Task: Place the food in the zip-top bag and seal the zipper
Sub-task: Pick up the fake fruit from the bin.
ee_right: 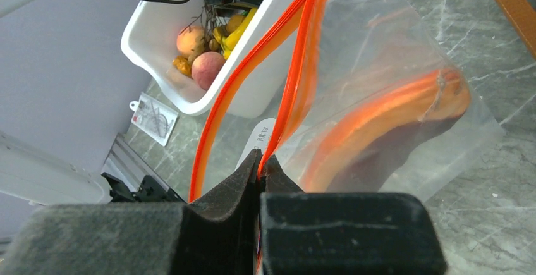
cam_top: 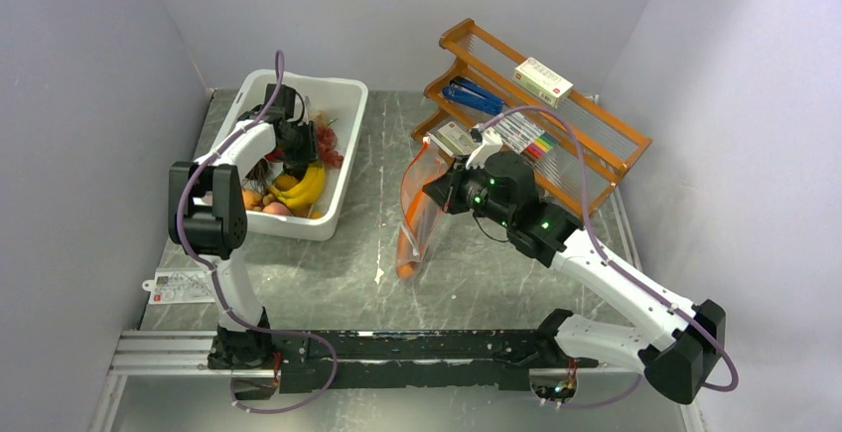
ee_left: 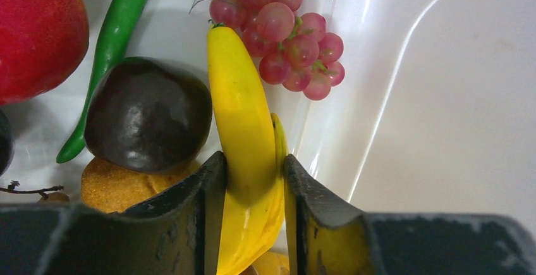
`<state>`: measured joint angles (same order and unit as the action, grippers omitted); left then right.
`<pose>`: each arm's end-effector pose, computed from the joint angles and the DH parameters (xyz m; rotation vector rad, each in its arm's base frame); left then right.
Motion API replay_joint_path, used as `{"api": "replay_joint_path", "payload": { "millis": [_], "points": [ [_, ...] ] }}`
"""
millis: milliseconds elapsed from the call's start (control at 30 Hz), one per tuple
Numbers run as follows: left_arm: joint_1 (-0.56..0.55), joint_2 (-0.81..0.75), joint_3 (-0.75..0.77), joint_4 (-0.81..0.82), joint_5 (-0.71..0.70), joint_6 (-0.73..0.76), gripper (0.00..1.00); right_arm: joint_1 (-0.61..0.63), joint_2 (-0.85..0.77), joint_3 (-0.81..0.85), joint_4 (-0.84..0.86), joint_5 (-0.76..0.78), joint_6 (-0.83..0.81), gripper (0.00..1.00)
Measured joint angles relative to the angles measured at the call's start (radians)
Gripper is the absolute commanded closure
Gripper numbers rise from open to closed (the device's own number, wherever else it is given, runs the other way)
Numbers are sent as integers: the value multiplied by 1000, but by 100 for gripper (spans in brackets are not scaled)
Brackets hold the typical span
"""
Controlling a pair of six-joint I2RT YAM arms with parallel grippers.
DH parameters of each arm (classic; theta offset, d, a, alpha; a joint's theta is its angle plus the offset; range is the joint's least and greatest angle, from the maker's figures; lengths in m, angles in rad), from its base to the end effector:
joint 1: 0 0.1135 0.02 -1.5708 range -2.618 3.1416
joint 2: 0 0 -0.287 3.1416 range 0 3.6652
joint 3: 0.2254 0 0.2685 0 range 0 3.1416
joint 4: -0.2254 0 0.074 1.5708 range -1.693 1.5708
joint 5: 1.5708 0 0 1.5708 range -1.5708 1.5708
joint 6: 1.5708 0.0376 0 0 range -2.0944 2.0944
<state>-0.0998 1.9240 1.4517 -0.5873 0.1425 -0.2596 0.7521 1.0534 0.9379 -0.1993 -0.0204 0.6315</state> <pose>0.4314 -0.0486 0.2202 -0.1620 2.6425 -0.3095 0.1828 0.1721 0.3578 -0.1355 1.9987 0.9436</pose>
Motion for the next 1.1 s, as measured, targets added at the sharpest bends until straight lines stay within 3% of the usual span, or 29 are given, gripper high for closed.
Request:
{"api": "replay_joint_path", "payload": {
  "millis": [133,533,833,1100],
  "points": [
    [0,0,0,-1,3,2,83,0,8,0,1,0,0,100],
    [0,-117,-34,0,17,-5,92,0,11,-18,6,1,-1,100],
    [0,-328,-68,35,17,-21,92,0,41,-18,7,-13,3,100],
    [0,-372,-98,41,17,-21,89,0,42,-18,13,-17,18,100]
  ]
}}
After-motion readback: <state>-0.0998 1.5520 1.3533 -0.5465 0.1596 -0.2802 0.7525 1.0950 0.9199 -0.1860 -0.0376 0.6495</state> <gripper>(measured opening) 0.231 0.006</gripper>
